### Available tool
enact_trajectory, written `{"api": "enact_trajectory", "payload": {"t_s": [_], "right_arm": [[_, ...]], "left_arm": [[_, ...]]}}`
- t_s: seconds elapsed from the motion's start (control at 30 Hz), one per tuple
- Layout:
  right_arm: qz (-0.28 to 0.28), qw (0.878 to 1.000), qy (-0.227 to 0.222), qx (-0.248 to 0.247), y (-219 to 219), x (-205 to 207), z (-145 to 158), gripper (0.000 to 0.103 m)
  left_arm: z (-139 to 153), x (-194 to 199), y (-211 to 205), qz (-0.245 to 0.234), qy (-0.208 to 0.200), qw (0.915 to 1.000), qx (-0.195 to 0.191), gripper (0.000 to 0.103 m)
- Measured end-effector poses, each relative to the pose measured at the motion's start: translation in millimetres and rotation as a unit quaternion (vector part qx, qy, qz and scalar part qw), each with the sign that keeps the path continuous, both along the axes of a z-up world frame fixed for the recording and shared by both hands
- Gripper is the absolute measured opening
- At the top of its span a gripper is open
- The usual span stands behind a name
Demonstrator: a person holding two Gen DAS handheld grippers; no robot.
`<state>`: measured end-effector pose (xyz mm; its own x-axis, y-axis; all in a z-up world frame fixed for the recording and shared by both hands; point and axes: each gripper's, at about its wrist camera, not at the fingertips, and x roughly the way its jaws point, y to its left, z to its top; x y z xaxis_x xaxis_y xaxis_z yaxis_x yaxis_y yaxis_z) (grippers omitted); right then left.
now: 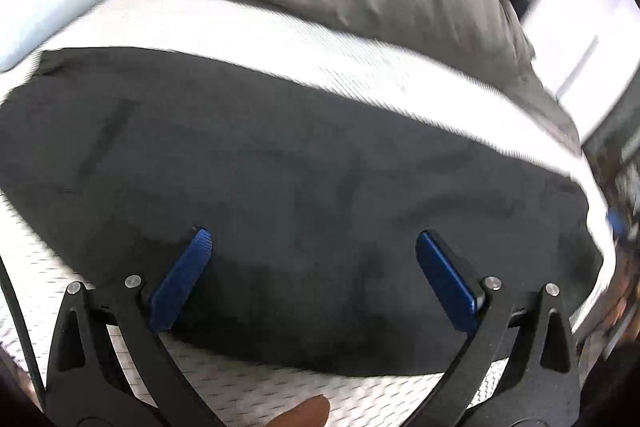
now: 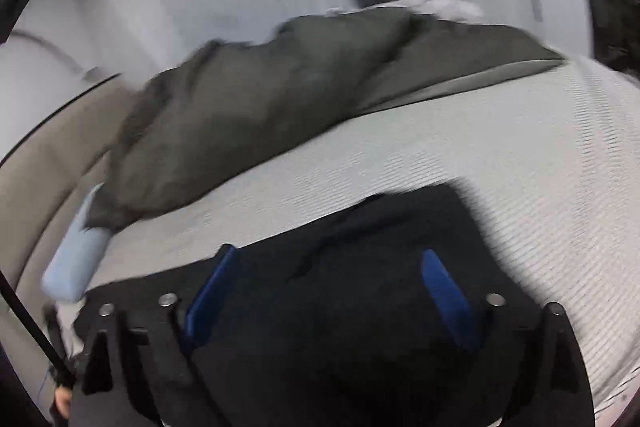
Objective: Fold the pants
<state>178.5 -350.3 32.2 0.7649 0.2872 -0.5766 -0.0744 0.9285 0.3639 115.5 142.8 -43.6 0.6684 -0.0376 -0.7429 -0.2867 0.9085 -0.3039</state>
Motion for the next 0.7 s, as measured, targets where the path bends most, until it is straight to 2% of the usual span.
{"api": "enact_trajectory", "payload": {"t_s": [0.07, 0.13, 0.17, 0.23, 0.3, 0.37, 0.4, 0.47, 0.5, 0.57, 0.63, 0.7], "right_arm": [[0.021, 1.0, -0.013, 0.019, 29, -9, -13, 0.098], [0.025, 0.999, 0.001, 0.026, 59, -9, -28, 0.098], [0.034, 0.999, 0.022, 0.014, 72, -5, -37, 0.098], [0.039, 0.999, 0.022, -0.008, 90, -5, -47, 0.098], [0.038, 0.999, 0.033, -0.014, 98, -5, -56, 0.098], [0.047, 0.998, 0.045, -0.012, 101, -4, -62, 0.098], [0.045, 0.998, 0.046, -0.011, 100, -2, -64, 0.098], [0.041, 0.998, 0.056, -0.01, 97, -2, -70, 0.098], [0.037, 0.997, 0.062, -0.008, 96, -4, -74, 0.098], [0.038, 0.996, 0.075, 0.003, 93, -1, -76, 0.098], [0.043, 0.996, 0.073, 0.003, 95, -2, -77, 0.098], [0.047, 0.996, 0.071, 0.0, 93, -7, -74, 0.098]], "left_arm": [[8, -19, 28, 0.044, -0.023, 0.9988, -0.003, 0.102], [13, -42, 65, 0.113, -0.041, 0.9928, -0.004, 0.102], [15, -55, 84, 0.151, -0.049, 0.9873, -0.005, 0.101], [14, -72, 117, 0.205, -0.055, 0.9771, -0.015, 0.101], [7, -85, 152, 0.252, -0.054, 0.9653, -0.043, 0.096], [-2, -91, 181, 0.287, -0.046, 0.9536, -0.079, 0.073], [-7, -91, 192, 0.298, -0.042, 0.9488, -0.095, 0.068], [-14, -89, 204, 0.307, -0.048, 0.9434, -0.116, 0.05], [-17, -81, 211, 0.299, -0.044, 0.9451, -0.123, 0.046], [-20, -69, 217, 0.305, -0.026, 0.9464, -0.103, 0.021], [-23, -64, 220, 0.307, -0.021, 0.9474, -0.087, 0.008], [-20, -63, 220, 0.303, -0.038, 0.9487, -0.083, 0.003]]}}
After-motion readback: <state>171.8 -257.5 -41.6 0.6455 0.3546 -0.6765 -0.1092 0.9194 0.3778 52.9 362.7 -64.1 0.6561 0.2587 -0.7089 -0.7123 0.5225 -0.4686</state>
